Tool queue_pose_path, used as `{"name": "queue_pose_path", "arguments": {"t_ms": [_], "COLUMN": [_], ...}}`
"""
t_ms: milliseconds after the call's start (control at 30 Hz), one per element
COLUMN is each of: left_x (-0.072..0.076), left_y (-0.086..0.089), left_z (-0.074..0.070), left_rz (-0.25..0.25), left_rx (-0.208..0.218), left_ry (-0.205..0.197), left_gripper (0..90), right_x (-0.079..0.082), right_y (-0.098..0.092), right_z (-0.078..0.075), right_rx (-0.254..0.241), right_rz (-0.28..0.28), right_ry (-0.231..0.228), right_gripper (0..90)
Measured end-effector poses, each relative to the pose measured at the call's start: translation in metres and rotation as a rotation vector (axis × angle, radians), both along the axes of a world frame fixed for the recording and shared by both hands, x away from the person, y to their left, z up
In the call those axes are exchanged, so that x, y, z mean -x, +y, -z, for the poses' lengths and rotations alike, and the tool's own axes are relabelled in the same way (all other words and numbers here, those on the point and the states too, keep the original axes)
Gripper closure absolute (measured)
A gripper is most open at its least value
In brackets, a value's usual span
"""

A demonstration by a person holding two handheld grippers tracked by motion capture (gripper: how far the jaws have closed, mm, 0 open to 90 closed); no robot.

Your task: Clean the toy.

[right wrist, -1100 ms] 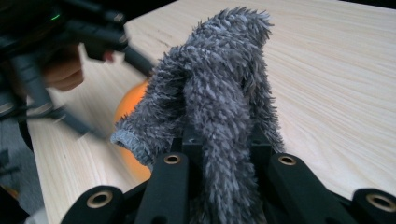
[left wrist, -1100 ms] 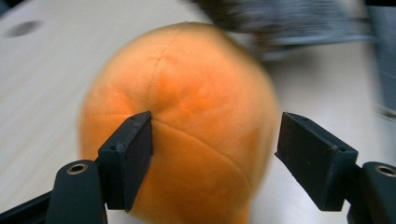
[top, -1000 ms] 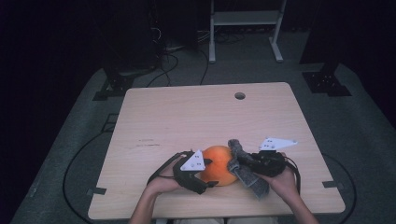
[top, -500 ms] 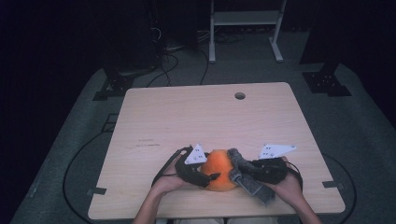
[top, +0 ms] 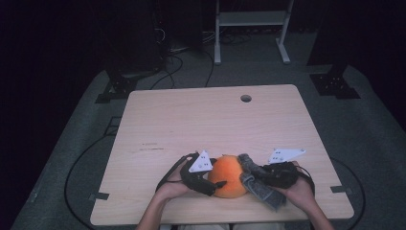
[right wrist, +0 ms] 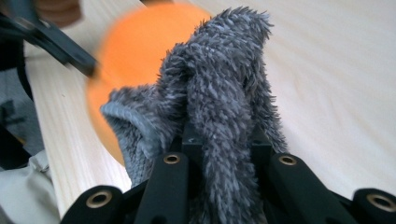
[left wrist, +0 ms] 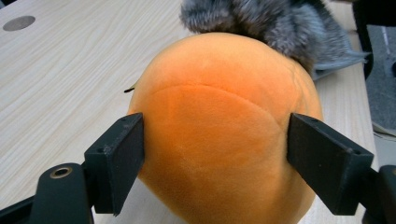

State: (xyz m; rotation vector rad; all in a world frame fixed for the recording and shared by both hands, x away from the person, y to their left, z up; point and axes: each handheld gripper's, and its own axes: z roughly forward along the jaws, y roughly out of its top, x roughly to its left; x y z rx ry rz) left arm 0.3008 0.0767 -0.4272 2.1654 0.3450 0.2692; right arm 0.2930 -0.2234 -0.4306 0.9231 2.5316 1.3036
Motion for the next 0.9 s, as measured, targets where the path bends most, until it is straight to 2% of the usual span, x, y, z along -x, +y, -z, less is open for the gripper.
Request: {"name": "queue_pose_path", "arguments": {"t_ms": [67,167,300,367,400,467,500,533,567,633,667,700,767,800,833,867,900], "left_x": [0.000,0.001,0.000,0.000,0.001,0.001,0.001,0.000,0.000,0.001,0.001,0.003,0.005,0.006,0.008,0.009,0.009], "left_y": [0.002,0.004,0.005,0.005,0.006,0.007,0.007,0.006,0.006,0.006,0.006,0.004,0.001,0.000,-0.002,-0.002,-0.001], "left_z": [0.000,0.002,0.005,0.005,0.005,0.006,0.007,0.007,0.007,0.007,0.007,0.006,0.005,0.005,0.004,0.003,0.003], "left_rz": [0.004,-0.006,-0.009,-0.009,-0.009,-0.003,-0.006,-0.010,-0.014,-0.011,-0.008,-0.005,0.007,0.016,0.029,0.035,0.038], "left_rx": [-0.009,-0.011,-0.011,-0.012,-0.012,-0.009,-0.001,0.007,0.007,0.004,0.002,-0.007,-0.012,-0.012,-0.020,-0.031,-0.030], "left_ry": [0.002,0.014,0.018,0.017,0.016,0.014,0.016,0.019,0.021,0.016,0.005,-0.003,-0.026,-0.034,-0.043,-0.048,-0.046], "left_gripper": [20.4,20.5,20.5,20.5,20.5,20.5,20.3,20.1,19.9,19.9,19.9,19.9,20.5,21.2,21.9,21.9,21.6], "right_x": [-0.003,-0.003,0.001,0.002,0.001,-0.002,-0.005,-0.009,-0.011,-0.012,-0.012,-0.010,-0.006,-0.003,-0.001,0.001,0.002], "right_y": [-0.005,-0.005,-0.001,0.003,0.005,0.008,0.006,0.002,-0.001,-0.006,-0.008,-0.009,-0.004,0.002,0.007,0.015,0.021], "right_z": [0.003,0.001,-0.015,-0.019,-0.018,-0.007,0.000,0.005,0.007,0.010,0.010,0.008,-0.005,-0.014,-0.018,-0.023,-0.022], "right_rx": [0.011,-0.004,-0.102,-0.129,-0.126,-0.091,-0.094,-0.115,-0.101,-0.034,-0.022,-0.031,-0.065,-0.094,-0.103,-0.090,-0.063], "right_rz": [0.022,0.017,0.006,-0.019,-0.027,-0.031,-0.037,-0.025,-0.012,0.027,0.038,0.036,0.019,-0.009,-0.029,-0.067,-0.072], "right_ry": [0.021,0.015,-0.029,-0.038,-0.036,-0.007,0.008,0.043,0.058,0.059,0.061,0.054,0.010,-0.015,-0.028,-0.046,-0.050], "right_gripper": [75.0,74.9,74.9,74.8,74.8,74.7,74.7,74.6,74.6,74.8,74.8,74.8,74.8,74.8,74.7,74.7,74.7]}}
